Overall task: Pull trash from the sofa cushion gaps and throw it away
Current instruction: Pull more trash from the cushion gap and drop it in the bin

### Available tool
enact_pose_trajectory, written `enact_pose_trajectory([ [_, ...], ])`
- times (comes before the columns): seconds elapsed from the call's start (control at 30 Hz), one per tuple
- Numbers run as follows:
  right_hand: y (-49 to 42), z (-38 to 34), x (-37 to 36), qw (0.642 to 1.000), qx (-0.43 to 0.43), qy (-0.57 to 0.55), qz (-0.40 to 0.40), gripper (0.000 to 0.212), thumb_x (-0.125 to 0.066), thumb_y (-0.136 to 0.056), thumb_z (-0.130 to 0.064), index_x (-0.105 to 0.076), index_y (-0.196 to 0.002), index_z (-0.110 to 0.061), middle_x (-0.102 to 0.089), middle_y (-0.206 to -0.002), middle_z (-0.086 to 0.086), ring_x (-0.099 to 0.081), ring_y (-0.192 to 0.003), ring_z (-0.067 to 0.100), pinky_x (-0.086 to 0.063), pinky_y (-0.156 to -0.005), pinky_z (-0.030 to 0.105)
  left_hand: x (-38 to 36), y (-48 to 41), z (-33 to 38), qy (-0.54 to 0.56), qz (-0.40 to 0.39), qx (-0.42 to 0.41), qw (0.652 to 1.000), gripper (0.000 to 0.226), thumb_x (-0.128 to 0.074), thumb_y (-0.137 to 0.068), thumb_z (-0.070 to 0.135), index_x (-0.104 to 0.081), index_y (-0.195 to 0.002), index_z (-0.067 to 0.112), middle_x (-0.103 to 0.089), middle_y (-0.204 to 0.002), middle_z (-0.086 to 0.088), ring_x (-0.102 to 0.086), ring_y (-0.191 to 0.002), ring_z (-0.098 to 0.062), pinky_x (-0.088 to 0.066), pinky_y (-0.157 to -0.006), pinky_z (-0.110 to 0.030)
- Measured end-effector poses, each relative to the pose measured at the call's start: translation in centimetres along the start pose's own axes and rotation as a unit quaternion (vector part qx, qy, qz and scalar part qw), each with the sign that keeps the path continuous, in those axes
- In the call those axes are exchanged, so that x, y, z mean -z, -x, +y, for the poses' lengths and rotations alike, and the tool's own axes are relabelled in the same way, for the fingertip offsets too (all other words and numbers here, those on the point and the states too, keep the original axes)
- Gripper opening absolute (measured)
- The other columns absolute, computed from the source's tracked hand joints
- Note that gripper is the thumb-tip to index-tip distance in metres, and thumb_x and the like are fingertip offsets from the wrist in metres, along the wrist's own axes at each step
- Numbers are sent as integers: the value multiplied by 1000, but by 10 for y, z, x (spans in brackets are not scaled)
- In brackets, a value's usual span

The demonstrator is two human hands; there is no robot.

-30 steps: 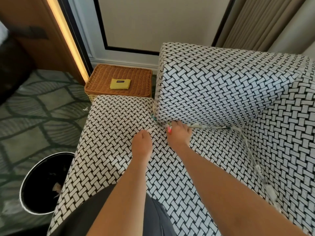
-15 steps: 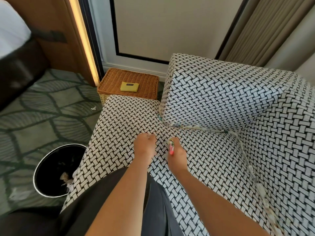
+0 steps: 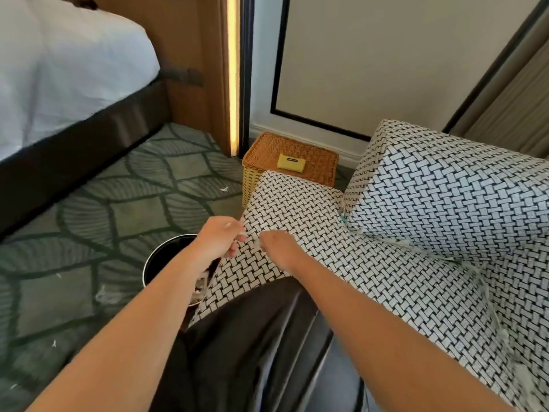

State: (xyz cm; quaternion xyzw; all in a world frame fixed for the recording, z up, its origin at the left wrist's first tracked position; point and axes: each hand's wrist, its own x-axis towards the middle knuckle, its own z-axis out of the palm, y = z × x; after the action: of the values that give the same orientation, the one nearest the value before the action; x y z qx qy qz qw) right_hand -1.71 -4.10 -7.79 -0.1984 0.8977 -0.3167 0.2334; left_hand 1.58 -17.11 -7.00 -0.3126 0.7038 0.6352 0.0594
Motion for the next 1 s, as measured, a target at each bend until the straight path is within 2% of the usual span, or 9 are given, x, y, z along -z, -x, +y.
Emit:
enact_pose_trajectory([
  [0.13, -30, -39, -48, 999, 3, -41, -24, 38, -34, -95, -15, -35, -57, -15, -37, -59, -1, -33, -55, 13, -27, -52, 28, 56, -11, -25, 22, 30, 17, 999, 26, -46, -97, 23, -51, -76, 8, -54, -66, -7, -39, -34, -9, -36, -38, -18],
  [0.3, -69, -62, -102, 998, -14, -16, -67, 20, -40, -93, -14, -48, -76, -7, -49, -76, 8, -49, -77, 25, -47, -73, 41, 103, -44, -72, 54, 68, 63, 994, 36, -42, -97, 25, -45, -65, 10, -41, -59, -6, -32, -41, -15, -28, -36, -15],
  [0.4, -97, -57, -131, 996, -50, -16, -67, 27, -43, -89, -13, -45, -62, -11, -49, -72, 10, -50, -74, 29, -49, -74, 44, 116, -68, -100, 94, 98, 102, 985, 37, -41, -96, 19, -41, -60, 10, -37, -58, -6, -30, -44, -17, -25, -39, -17],
  [0.5, -122, -45, -153, 992, -110, -35, -46, 35, -43, -86, -13, -37, -52, -16, -43, -59, 5, -46, -69, 24, -42, -63, 38, 119, -86, -125, 70, 106, 127, 984, 33, -41, -92, 10, -43, -59, 10, -38, -56, -8, -33, -47, -20, -27, -46, -22],
  [0.67, -150, -26, -180, 982, -173, -69, -29, 40, -42, -89, -10, -34, -50, -14, -36, -57, 4, -38, -66, 22, -30, -64, 31, 126, -113, -147, 62, 102, 170, 978, 25, -43, -89, 9, -49, -65, 8, -45, -59, -11, -43, -54, -24, -41, -52, -29],
  [0.77, -161, -22, -199, 971, -205, -121, -37, 27, -38, -94, -23, -56, -83, -5, -50, -84, 10, -48, -80, 25, -33, -73, 31, 123, -123, -149, 58, 65, 208, 974, 22, -42, -93, 22, -55, -89, 5, -52, -80, -12, -54, -78, -27, -54, -77, -41],
  [0.83, -166, -18, -208, 959, -230, -160, -42, 35, -36, -94, -36, -51, -114, -10, -51, -115, 11, -49, -105, 27, -38, -89, 32, 119, -125, -149, 33, 39, 215, 975, 33, -40, -95, 31, -50, -117, 8, -51, -106, -11, -52, -102, -29, -50, -86, -41],
  [0.9, -166, -20, -207, 948, -252, -191, -45, 46, -32, -95, -39, -39, -134, -16, -42, -135, 10, -42, -121, 30, -38, -100, 44, 118, -128, -151, -3, 34, 205, 978, 40, -37, -96, 34, -41, -129, 12, -46, -120, -8, -47, -114, -30, -46, -92, -43],
  [1.0, -163, -22, -198, 940, -260, -217, -47, 43, -29, -99, -32, -42, -131, -6, -44, -134, 13, -43, -120, 31, -37, -100, 44, 117, -128, -151, -5, 35, 186, 982, 40, -37, -97, 33, -40, -131, 13, -46, -122, -7, -46, -113, -26, -44, -96, -43],
])
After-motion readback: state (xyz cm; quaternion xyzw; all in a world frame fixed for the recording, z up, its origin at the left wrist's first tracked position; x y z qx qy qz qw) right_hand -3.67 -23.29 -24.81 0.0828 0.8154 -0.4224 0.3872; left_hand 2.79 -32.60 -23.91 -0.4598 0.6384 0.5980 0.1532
